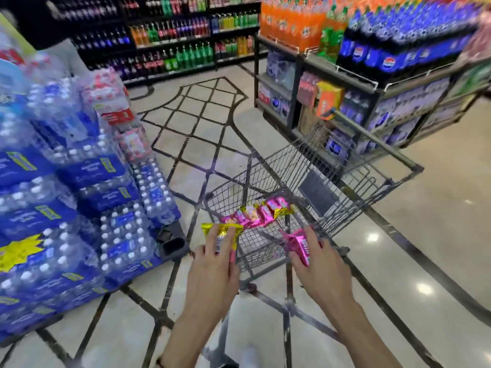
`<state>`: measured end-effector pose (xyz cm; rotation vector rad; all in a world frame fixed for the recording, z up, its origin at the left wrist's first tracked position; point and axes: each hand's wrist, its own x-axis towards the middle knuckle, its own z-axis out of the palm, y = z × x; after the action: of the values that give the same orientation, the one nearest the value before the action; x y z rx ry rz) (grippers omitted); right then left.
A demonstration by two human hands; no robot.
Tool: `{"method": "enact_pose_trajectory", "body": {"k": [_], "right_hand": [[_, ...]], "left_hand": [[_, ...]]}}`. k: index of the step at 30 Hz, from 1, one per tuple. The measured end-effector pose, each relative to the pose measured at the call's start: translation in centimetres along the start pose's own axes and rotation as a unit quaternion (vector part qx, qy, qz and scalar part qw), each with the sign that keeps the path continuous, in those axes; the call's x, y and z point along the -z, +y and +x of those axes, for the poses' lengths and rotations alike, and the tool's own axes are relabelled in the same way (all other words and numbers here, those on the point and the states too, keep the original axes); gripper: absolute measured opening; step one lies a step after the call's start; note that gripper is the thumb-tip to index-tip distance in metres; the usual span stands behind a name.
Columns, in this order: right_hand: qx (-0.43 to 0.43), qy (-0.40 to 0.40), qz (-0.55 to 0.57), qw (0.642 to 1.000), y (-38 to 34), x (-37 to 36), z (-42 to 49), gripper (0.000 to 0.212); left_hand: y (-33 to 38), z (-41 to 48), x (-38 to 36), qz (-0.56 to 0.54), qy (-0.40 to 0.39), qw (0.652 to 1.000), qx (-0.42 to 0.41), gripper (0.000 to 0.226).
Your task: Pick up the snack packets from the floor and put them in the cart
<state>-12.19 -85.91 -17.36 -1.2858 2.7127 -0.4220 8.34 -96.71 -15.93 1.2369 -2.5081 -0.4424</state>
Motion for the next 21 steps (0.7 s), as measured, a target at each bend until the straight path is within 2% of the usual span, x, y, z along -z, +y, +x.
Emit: {"method": "enact_pose_trajectory", "body": {"k": [5,11,21], "right_hand": [[-0.015,-0.004,0.039,0.999,1.1,-0.5,7.0,0.061],[-0.024,-0.045,0.04,0.998,4.5,-2.6,16.4,0.064],[0.042,-0.197,0.053,0.978,11.7,-6.7,34.6,0.067]], "left_hand": [[1.3,8.1,-2.3,-0.02,-0.016,1.0,-0.014,0.067],[2.3,15.4,-7.7,-0.001,-0.053,0.998,0.032,0.07],[5.1,28.8,-17.0,-0.007,-0.094,0.983,0.157,0.065]]}}
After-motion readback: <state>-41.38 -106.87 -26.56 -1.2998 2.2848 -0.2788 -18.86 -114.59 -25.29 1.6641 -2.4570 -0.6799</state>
